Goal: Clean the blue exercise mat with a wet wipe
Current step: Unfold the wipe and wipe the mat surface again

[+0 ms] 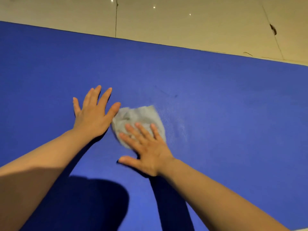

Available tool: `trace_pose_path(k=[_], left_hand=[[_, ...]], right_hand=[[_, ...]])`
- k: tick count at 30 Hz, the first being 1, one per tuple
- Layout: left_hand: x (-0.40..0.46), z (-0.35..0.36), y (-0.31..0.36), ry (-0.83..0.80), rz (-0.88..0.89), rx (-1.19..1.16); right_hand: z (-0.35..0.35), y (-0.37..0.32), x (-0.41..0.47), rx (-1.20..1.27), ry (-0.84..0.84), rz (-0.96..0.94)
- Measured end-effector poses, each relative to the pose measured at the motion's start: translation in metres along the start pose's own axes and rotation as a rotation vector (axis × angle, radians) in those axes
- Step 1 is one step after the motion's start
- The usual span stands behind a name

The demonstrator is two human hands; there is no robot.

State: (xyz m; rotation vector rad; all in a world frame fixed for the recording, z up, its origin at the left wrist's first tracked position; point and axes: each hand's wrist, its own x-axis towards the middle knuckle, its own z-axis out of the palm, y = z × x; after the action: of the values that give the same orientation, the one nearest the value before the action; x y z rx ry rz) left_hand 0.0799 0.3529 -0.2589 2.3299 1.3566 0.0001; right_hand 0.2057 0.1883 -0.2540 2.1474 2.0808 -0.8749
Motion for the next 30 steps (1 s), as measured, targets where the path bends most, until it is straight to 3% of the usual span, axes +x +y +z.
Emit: trace_pose_path(k=[2, 6, 10, 12, 16, 18, 20, 22, 26, 28, 30], left_hand=[[0.016, 0.000, 0.002, 0.030, -0.051, -0.024], [0.025, 0.011, -0.012, 0.152, 0.046, 0.139], [0.027, 0.018, -0.016, 0.215, 0.077, 0.168], [0.028, 0.018, -0.015, 0.225, 0.082, 0.169], [0.028, 0.018, -0.015, 0.249, 0.081, 0.194], [0.029, 0.018, -0.016, 0.262, 0.083, 0.203], [0.032, 0.017, -0.016, 0.276, 0.081, 0.201], [0.032, 0.018, -0.015, 0.272, 0.078, 0.197], [0.032, 0.020, -0.015, 0.289, 0.081, 0.199], [0.034, 0.020, -0.016, 0.316, 0.088, 0.196], [0.035, 0.020, -0.015, 0.345, 0.093, 0.198]], right_hand=[[-0.018, 0.035, 0.007, 0.038, 0.069, 0.202], [-0.051, 0.111, 0.004, 0.089, 0.079, 0.564], [-0.056, 0.128, 0.009, 0.122, 0.153, 0.710], [-0.047, 0.105, 0.018, 0.105, 0.198, 0.634], [-0.022, 0.046, 0.034, 0.023, 0.175, 0.079], [-0.022, 0.050, 0.045, -0.034, 0.161, -0.091], [-0.036, 0.082, 0.052, -0.081, 0.247, -0.116], [-0.061, 0.131, 0.053, -0.063, 0.279, 0.070], [-0.106, 0.202, 0.055, 0.065, 0.162, 0.594], [-0.115, 0.204, 0.066, 0.126, 0.203, 0.733], [-0.109, 0.181, 0.082, 0.141, 0.260, 0.710]])
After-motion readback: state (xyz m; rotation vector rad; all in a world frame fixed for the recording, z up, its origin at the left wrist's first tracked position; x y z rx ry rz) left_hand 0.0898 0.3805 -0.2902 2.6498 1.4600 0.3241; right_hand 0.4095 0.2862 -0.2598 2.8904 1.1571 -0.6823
